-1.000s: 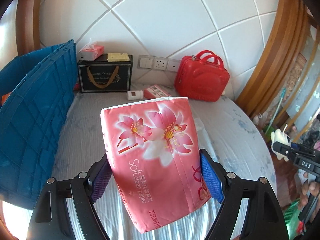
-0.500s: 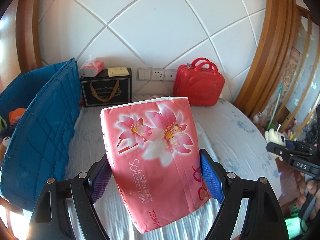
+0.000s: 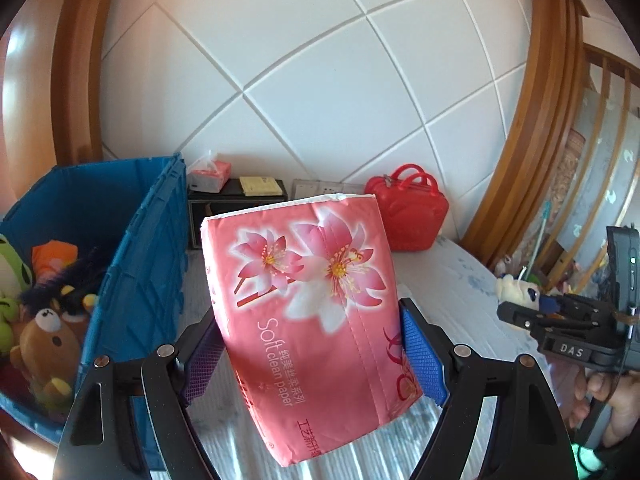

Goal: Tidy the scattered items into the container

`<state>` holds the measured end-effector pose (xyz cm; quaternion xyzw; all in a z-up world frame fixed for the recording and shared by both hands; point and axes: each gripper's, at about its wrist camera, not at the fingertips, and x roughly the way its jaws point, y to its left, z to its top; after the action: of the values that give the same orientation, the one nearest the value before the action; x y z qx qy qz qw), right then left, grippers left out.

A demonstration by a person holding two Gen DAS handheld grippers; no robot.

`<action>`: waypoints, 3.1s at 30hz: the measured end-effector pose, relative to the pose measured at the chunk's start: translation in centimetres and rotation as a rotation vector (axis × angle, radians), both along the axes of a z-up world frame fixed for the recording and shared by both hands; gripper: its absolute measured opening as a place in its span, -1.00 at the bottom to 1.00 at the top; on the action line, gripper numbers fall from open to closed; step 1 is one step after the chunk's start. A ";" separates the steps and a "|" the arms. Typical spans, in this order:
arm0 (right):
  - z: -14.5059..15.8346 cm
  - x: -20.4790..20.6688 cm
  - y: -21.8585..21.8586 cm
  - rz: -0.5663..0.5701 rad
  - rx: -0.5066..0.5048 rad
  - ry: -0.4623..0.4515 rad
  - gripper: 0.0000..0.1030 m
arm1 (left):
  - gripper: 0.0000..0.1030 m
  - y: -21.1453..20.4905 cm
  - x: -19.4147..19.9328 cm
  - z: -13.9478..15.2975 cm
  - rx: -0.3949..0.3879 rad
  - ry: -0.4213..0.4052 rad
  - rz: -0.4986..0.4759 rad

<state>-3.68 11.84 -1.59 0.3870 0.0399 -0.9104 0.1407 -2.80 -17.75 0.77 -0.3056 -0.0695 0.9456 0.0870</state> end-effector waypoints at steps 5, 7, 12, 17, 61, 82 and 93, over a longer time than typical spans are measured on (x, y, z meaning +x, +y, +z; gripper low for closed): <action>2.1 0.4 -7.7 0.053 0.003 0.030 0.00 | 0.58 -6.6 0.6 1.6 0.008 0.036 0.022; 3.1 0.5 -10.8 0.073 -0.002 0.045 0.00 | 0.58 -9.2 0.9 1.9 0.009 0.052 0.037; 4.6 0.9 -18.4 0.155 0.008 0.081 0.00 | 0.58 -15.7 1.3 2.4 0.011 0.067 0.082; 5.1 1.1 -25.7 0.242 0.014 0.089 0.00 | 0.58 -21.6 1.8 2.2 0.014 0.071 0.122; 5.8 -2.6 -45.2 0.391 0.013 0.098 1.00 | 0.99 -36.5 1.5 -0.9 0.009 0.039 0.252; 5.8 2.1 -28.7 0.287 -0.048 0.109 1.00 | 0.99 -21.0 2.2 2.2 -0.092 0.047 0.167; 5.0 3.5 -11.8 0.088 -0.025 0.064 1.00 | 0.99 -5.3 1.6 2.1 -0.077 0.005 0.029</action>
<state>-0.14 0.04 3.40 0.3536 0.0498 -0.9158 0.1840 -1.16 -23.01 2.88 -0.3053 -0.0374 0.9495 0.0615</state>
